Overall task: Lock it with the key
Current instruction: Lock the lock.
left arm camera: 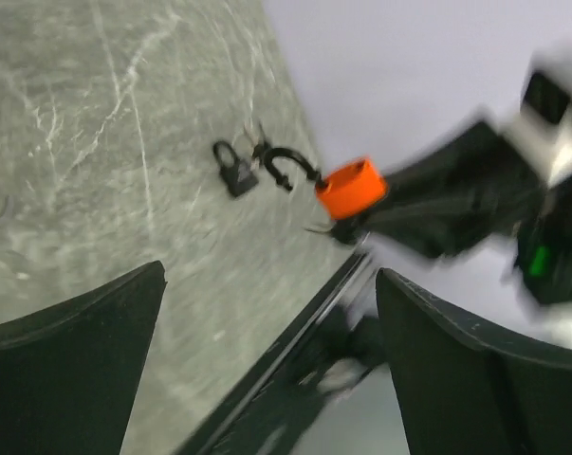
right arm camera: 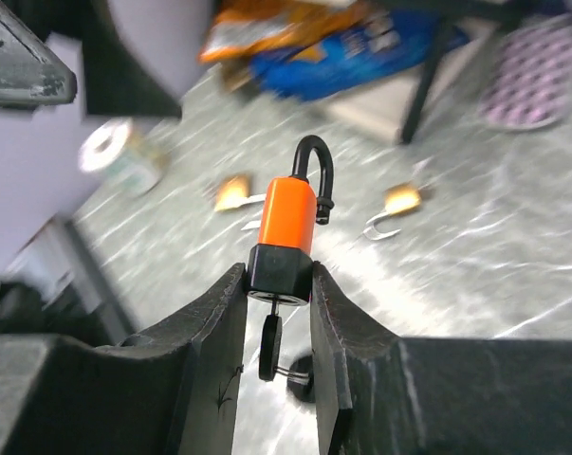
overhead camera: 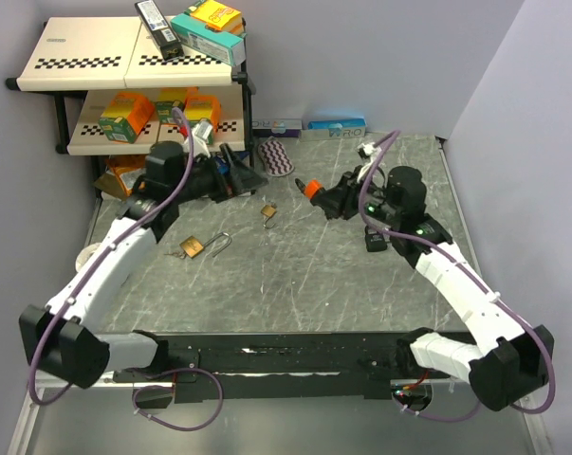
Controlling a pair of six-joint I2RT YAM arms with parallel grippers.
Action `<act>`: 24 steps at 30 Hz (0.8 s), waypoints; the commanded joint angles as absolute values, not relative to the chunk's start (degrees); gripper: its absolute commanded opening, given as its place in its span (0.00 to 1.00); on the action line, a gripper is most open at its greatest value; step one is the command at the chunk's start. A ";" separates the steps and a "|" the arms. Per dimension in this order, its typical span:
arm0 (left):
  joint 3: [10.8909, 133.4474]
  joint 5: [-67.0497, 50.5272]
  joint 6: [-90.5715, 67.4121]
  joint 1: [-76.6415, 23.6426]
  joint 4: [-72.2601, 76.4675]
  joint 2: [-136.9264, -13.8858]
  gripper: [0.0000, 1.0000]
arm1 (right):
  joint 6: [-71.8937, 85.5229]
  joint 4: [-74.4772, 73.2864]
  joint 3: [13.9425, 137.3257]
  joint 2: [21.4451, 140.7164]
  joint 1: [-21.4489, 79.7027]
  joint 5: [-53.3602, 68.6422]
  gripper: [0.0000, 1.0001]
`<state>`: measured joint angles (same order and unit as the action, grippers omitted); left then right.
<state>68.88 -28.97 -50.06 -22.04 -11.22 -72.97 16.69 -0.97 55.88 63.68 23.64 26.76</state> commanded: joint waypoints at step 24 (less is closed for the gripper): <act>59.15 -50.46 28.31 -40.07 -25.23 -59.85 0.68 | -0.97 -20.65 58.54 55.55 29.53 66.09 0.00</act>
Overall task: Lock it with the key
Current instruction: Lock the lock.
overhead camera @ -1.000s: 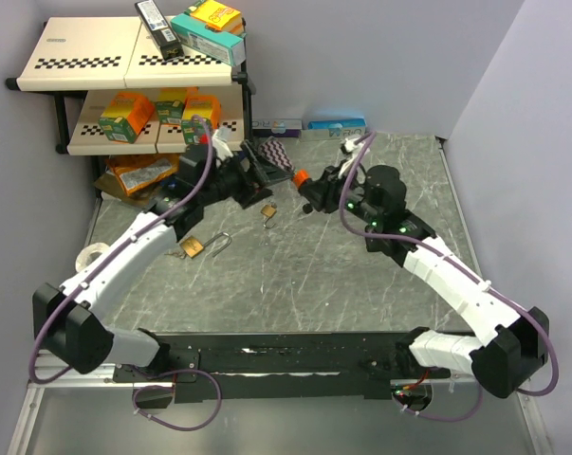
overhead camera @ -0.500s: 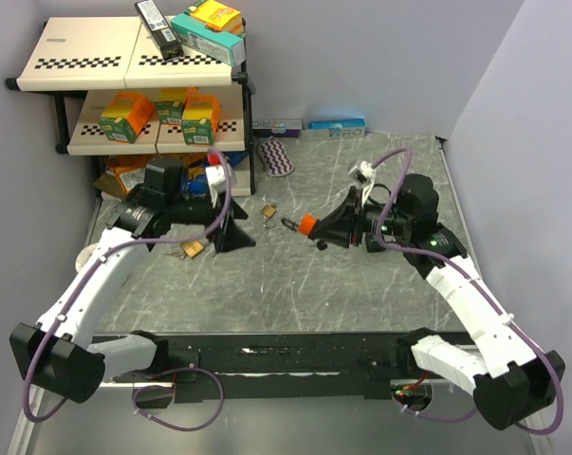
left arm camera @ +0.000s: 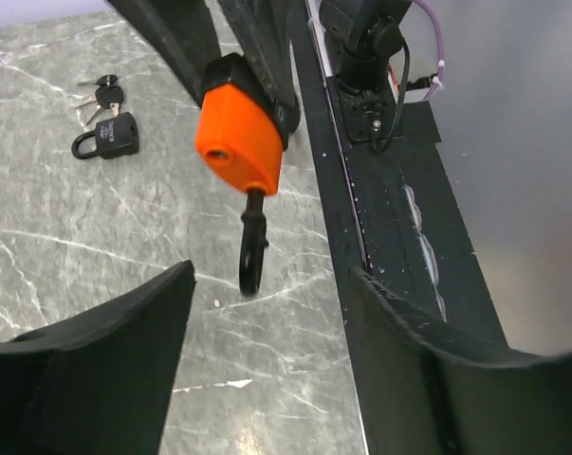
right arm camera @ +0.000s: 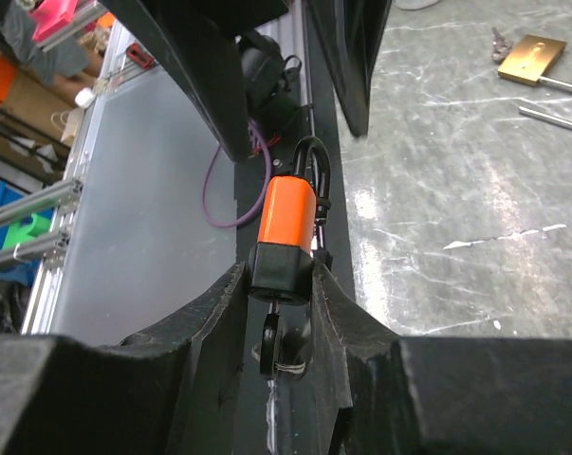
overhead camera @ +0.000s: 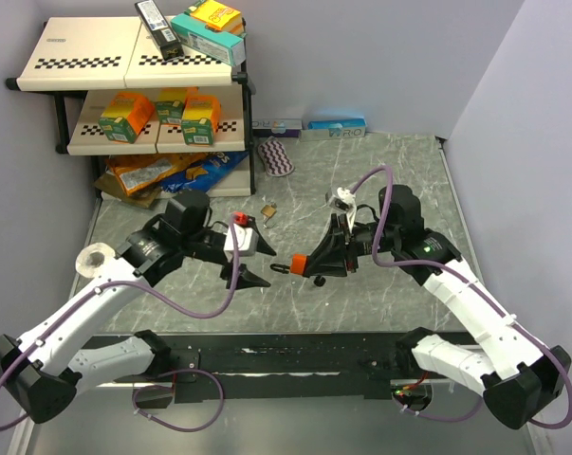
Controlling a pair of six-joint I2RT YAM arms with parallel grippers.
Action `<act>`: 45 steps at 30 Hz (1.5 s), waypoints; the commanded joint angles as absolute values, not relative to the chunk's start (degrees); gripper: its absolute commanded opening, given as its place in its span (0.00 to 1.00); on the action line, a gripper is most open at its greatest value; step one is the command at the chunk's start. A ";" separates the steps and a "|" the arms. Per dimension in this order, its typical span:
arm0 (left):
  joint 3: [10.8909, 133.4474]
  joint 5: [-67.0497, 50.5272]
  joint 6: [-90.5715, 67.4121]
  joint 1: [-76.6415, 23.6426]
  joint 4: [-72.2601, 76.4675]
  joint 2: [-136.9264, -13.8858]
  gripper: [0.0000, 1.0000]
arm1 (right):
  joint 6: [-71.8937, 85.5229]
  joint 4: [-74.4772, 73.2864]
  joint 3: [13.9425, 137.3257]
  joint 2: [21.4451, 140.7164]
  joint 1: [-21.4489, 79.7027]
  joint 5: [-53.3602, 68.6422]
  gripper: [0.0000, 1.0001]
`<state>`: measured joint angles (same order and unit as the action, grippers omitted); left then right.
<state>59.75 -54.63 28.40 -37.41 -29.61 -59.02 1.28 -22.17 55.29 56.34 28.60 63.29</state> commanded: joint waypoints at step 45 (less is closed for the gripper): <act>58.18 -52.56 15.74 -42.36 -22.07 -60.91 0.01 | -10.63 -29.10 59.07 55.74 23.20 65.39 1.00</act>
<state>57.21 -48.47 20.05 -42.89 -28.14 -61.12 -3.88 -29.30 58.89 59.42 22.61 61.56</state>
